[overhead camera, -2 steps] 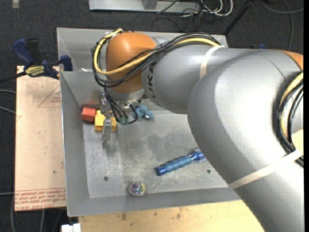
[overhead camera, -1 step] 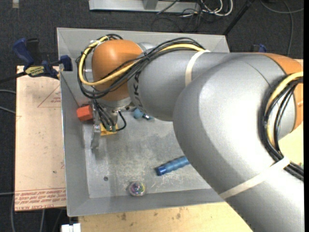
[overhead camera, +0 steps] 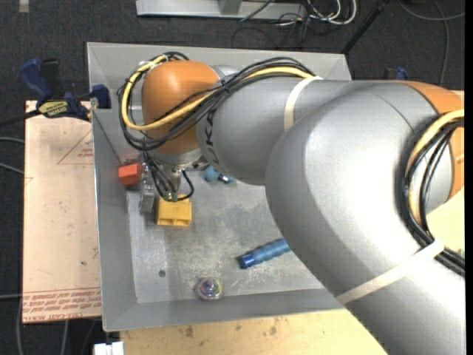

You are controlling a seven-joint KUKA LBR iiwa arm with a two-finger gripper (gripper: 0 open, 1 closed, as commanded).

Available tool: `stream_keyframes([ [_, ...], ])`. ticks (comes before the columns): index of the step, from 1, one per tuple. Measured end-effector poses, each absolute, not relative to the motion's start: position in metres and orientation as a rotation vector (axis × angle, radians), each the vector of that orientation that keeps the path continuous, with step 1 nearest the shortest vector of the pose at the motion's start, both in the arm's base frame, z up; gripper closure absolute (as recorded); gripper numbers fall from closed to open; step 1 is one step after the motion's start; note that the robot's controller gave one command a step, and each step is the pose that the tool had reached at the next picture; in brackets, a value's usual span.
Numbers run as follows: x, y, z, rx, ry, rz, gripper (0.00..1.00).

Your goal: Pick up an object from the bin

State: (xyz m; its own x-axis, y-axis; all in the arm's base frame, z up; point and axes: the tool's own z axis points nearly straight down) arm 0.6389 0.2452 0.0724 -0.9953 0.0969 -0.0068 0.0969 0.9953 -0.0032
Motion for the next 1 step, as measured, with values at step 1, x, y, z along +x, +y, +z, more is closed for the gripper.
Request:
stream_keyframes([
  [1,0.6546,0.24,0.0748,0.147,3.132,0.003,1.0],
])
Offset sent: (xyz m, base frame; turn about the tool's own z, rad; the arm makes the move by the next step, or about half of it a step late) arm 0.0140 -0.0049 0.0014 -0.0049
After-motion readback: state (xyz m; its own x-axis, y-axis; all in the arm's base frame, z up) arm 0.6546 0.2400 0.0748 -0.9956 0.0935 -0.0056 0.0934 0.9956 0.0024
